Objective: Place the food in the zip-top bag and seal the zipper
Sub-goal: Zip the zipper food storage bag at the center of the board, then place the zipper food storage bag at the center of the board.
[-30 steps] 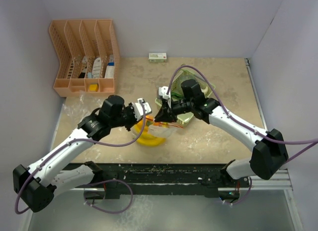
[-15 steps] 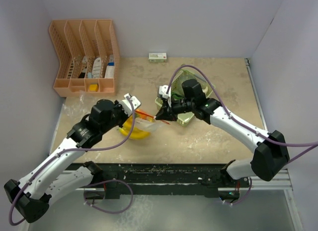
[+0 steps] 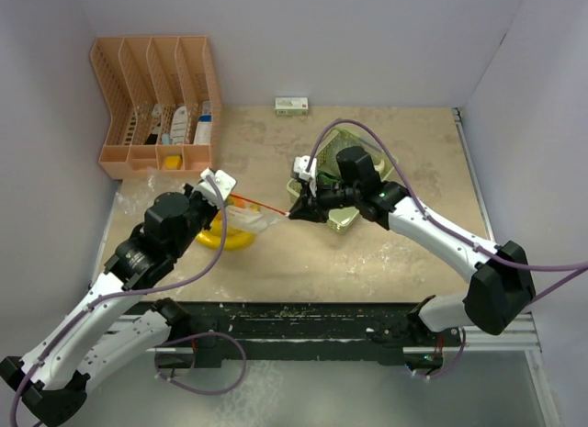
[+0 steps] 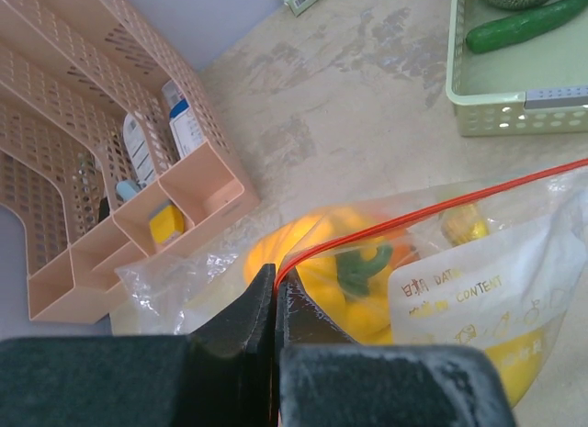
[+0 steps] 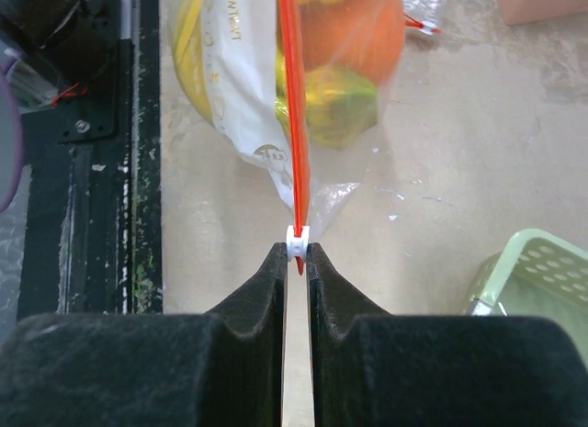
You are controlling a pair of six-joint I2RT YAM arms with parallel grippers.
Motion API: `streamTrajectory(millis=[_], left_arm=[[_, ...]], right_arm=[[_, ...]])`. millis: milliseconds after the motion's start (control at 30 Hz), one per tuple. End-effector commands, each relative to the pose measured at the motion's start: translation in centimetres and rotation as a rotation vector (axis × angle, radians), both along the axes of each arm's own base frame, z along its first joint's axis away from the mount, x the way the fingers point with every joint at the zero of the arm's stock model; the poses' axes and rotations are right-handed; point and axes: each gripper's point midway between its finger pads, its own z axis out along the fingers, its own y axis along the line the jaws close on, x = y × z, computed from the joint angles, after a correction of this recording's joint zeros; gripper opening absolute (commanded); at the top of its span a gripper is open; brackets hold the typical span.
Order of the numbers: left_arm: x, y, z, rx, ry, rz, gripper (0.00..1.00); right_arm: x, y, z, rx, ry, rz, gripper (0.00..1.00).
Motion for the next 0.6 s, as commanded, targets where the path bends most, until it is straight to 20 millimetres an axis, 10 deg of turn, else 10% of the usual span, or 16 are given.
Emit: streamTrajectory(millis=[0, 200, 367, 567], left_arm=[[0.7, 1.3, 3.4, -0.080, -0.116, 0.086, 0.00], [1.7, -0.8, 3.5, -0.168, -0.110, 0.044, 0.00], [4.0, -3.2, 4.1, -0.296, -0.099, 0.054, 0.00], [9.1, -4.5, 4.4, -0.321, -0.157, 0.156, 0.00]], right_arm=[[1.6, -1.0, -0.8, -0.049, 0.025, -0.133, 0.21], [2.9, -0.4, 3.0, 0.073, -0.017, -0.222, 0.98], [5.1, -0.9, 6.8, 0.218, -0.008, -0.422, 0.99], [5.3, -0.6, 5.4, 0.197, 0.039, -0.432, 1.00]])
